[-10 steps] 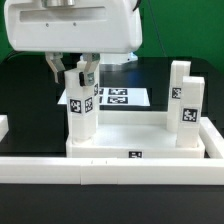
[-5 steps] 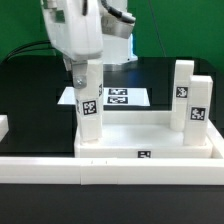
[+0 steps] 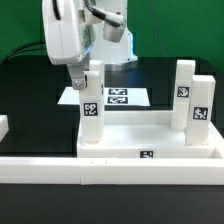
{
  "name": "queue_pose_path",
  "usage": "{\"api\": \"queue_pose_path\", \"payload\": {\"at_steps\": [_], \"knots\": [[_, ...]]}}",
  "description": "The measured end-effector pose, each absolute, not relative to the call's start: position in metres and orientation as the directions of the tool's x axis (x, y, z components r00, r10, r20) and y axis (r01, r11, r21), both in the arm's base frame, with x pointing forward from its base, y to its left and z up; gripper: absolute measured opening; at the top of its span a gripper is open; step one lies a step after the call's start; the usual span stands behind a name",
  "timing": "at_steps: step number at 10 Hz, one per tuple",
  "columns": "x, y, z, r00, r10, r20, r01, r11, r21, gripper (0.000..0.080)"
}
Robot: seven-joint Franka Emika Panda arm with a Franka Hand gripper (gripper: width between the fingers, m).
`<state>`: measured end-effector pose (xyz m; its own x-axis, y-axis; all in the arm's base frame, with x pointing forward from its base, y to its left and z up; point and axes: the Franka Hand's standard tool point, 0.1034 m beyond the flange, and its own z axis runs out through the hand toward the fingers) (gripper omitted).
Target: Assemble desk
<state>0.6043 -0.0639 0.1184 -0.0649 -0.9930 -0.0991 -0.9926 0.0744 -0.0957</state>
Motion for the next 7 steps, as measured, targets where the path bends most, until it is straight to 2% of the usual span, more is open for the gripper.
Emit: {"api": "queue_pose_path", "payload": {"at_steps": [1, 2, 3, 4, 5, 7], "knots": [[0.604, -0.064, 0.118, -0.041, -0.994, -0.097, -0.994, 0.051, -0.098, 0.0339], [0.604, -0.064, 0.117, 0.0, -0.996, -0.092, -0.995, 0.01, -0.1, 0.0493], [0.605, -0.062, 0.117, 0.065, -0.995, -0.082, -0.993, -0.056, -0.103, 0.0493], [0.606, -0.057, 0.117, 0.151, -0.986, -0.073, -0.984, -0.142, -0.111, 0.0622], [0.607, -0.053, 0.117, 0.275, -0.96, -0.057, -0.956, -0.268, -0.118, 0.0622], [0.606, -0.055, 0.117, 0.4, -0.916, -0.04, -0.911, -0.393, -0.124, 0.0644]]}}
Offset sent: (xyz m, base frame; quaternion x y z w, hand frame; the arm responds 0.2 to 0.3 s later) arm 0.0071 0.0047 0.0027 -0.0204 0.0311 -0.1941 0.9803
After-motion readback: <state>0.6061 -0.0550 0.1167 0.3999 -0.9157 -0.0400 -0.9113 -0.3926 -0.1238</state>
